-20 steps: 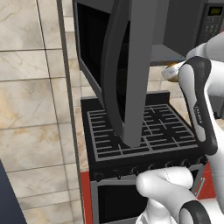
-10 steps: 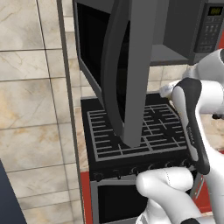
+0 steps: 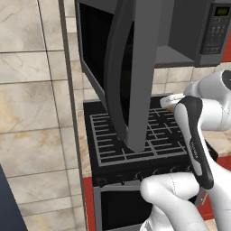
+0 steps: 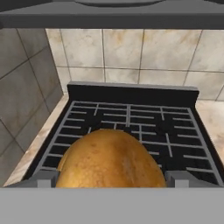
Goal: Retrieve the reheated potato from the microwave, then place the potato, cheese, and condiment on the cutting board.
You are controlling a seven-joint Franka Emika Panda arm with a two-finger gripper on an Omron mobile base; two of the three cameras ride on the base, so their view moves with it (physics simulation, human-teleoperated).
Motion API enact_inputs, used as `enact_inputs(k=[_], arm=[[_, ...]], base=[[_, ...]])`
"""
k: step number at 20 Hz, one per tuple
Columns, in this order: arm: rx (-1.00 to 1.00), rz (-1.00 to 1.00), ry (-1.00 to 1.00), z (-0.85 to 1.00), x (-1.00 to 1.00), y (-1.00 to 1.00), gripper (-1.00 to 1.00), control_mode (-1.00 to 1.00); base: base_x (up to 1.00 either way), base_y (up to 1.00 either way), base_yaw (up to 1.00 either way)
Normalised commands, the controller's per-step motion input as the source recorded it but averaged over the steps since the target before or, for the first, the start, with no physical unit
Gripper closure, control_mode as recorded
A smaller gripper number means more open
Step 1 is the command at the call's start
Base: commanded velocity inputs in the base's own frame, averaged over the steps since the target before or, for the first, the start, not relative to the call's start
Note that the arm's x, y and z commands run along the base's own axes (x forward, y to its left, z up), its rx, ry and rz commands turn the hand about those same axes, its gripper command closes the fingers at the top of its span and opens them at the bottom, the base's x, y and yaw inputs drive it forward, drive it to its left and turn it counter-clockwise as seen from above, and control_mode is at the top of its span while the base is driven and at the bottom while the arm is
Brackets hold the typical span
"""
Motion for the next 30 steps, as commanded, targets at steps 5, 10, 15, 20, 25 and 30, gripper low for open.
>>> enact_inputs(k=[5,10,15,20,25,30], arm=[[0.00,-0.01,0.01,-0.05,0.05,0.00,1.00,-1.00],[0.00,0.00,0.00,0.00,0.00,0.00,1.00,-1.00],[0.00,0.00,0.00,0.00,0.00,0.00,1.00,-1.00],[0.00,0.00,0.00,0.00,0.00,0.00,1.00,-1.00],[0.00,0.00,0.00,0.00,0.00,0.00,1.00,-1.00],[0.00,0.00,0.00,0.00,0.00,0.00,1.00,-1.00]], base=[[0.00,0.00,0.00],[0.00,0.00,0.00],[0.00,0.00,0.00],[0.00,0.00,0.00],[0.00,0.00,0.00],[0.00,0.00,0.00]])
